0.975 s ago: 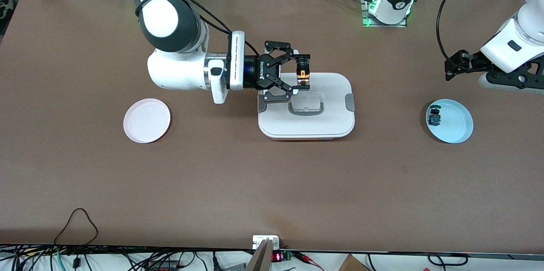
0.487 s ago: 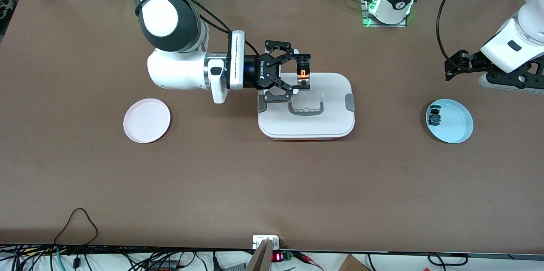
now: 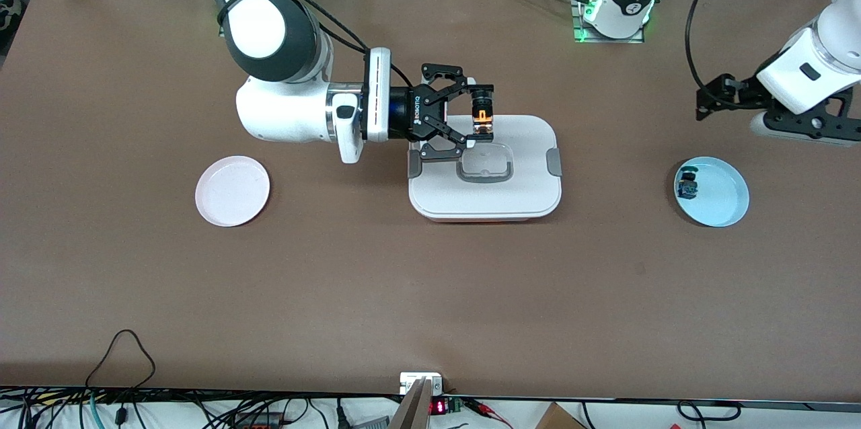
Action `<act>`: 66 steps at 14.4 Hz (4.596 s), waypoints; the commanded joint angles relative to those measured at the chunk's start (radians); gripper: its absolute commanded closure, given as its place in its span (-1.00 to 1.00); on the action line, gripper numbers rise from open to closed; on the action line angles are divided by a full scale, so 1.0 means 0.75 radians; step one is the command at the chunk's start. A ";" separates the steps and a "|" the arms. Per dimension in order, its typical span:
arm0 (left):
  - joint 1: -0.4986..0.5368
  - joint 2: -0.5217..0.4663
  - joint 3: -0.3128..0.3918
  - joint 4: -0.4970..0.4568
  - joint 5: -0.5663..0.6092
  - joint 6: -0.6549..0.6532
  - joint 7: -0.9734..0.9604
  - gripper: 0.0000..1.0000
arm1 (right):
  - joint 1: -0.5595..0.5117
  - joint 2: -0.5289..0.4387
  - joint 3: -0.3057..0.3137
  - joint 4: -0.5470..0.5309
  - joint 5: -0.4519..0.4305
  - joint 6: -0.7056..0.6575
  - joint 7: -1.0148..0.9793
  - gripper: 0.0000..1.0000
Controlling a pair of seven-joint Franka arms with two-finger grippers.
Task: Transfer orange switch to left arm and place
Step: 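Hold the switch over the box while the left gripper reaches toward it, then close the left gripper on the switch and open the right gripper, then carry the switch to the blue plate while the right gripper withdraws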
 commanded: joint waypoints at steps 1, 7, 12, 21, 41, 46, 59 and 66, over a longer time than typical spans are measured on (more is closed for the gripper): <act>0.098 0.046 0.016 0.039 -0.351 -0.115 0.016 -1.00 | 0.012 0.022 -0.007 0.043 0.006 0.015 -0.009 0.95; 0.090 0.165 -0.009 -0.051 -0.969 -0.189 0.026 -1.00 | 0.012 0.020 -0.007 0.043 0.006 0.015 -0.009 0.95; 0.090 0.171 -0.162 -0.110 -1.376 0.140 0.067 -1.00 | 0.012 0.022 -0.007 0.043 0.008 0.015 -0.007 0.95; 0.050 0.220 -0.361 -0.151 -1.583 0.560 0.073 -1.00 | 0.012 0.020 -0.007 0.043 0.004 0.013 -0.005 0.95; 0.045 0.220 -0.352 -0.137 -1.561 0.444 0.067 0.51 | 0.010 0.020 -0.005 0.043 0.021 0.007 0.020 -1.00; 0.162 0.218 -0.354 -0.080 -1.229 0.288 0.069 0.51 | 0.006 0.020 -0.007 0.039 0.023 -0.001 0.016 -1.00; 0.327 0.335 -0.352 -0.026 0.214 0.100 1.160 0.51 | -0.152 0.022 -0.011 -0.008 -0.069 -0.232 0.024 -1.00; 0.589 0.478 -0.352 -0.257 0.668 0.499 1.721 0.51 | -0.250 0.018 -0.015 -0.008 -0.247 -0.373 0.174 -1.00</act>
